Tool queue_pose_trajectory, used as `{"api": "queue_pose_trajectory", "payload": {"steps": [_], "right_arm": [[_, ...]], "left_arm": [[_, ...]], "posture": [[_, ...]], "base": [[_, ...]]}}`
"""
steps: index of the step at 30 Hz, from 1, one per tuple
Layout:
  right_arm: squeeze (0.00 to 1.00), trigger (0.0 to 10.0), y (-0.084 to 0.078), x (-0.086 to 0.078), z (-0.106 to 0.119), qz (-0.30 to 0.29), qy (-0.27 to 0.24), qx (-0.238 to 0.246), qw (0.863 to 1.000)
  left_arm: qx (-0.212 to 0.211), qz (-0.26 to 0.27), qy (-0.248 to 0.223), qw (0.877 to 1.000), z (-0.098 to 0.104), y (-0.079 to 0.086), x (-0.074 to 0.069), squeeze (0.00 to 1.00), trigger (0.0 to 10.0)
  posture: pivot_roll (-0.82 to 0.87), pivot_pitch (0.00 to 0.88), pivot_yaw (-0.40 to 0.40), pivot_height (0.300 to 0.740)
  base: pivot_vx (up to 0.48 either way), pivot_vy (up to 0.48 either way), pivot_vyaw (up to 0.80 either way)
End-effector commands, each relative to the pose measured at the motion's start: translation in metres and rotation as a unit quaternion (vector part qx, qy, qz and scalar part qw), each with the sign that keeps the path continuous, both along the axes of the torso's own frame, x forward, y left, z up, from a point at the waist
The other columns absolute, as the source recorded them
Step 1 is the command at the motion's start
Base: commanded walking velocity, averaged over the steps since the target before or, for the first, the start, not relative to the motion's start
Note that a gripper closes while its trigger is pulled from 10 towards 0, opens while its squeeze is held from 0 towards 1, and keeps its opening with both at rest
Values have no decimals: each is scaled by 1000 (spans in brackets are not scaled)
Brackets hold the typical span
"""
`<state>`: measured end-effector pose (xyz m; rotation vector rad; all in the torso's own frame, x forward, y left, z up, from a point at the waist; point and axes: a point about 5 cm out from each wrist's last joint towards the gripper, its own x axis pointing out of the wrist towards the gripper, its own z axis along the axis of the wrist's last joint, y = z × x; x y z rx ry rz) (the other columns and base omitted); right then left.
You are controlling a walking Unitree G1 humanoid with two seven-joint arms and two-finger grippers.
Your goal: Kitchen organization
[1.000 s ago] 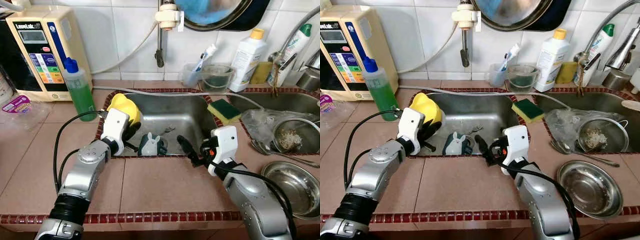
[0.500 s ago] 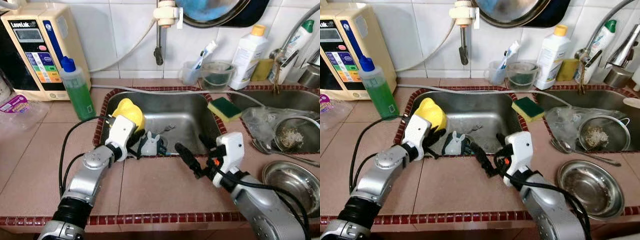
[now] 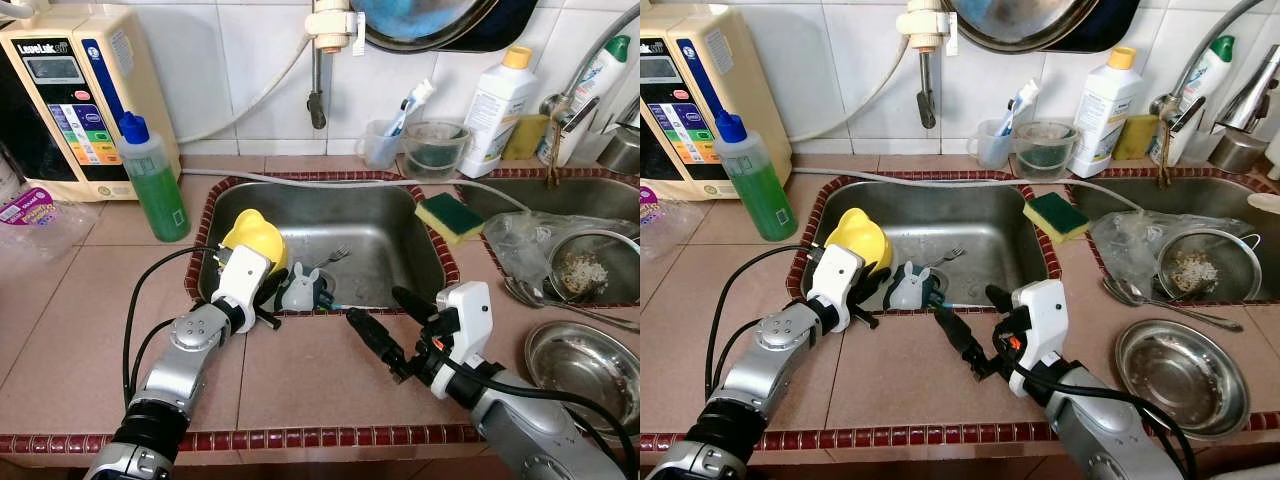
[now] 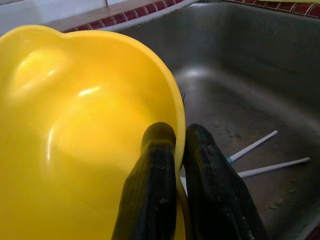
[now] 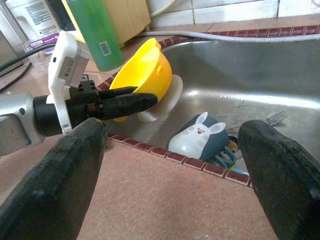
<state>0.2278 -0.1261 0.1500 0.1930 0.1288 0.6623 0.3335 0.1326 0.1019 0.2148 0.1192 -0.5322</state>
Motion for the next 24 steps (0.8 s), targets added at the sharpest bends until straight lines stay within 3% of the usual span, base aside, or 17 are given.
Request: {"api": "queue_pose_trajectory", "payload": {"steps": [1,13,14,15,24], "right_arm": [[0,10000,-1,-3,4,5,-4,2,1000],[0,10000,-3,0,6,1,-7,0,1000],[0,10000,-3,1,7,0,-9,1,1000],[0,10000,-2,2,8,-1,-10,4,1000],[0,10000,0,3,9,1,-11,6,1000]], "left_arm": [[5,0,-5,1000,1,2,1,0,10000],[0,-2,-4,1000,-1,3,5,0,10000],[-2,-2,-4,1000,0,3,5,847,10000],[-12,-3,0,1000,0,5,5,1000,10000],[-12,-2,0,1000,0,9,4,1000,10000]], "posture": [[-163,77,40,740],[-167,70,42,740],[-167,69,42,740],[-165,73,43,740],[-156,84,43,740]], "base": [[0,0,0],[0,0,0],[0,0,0],[0,0,0],[0,0,0]]}}
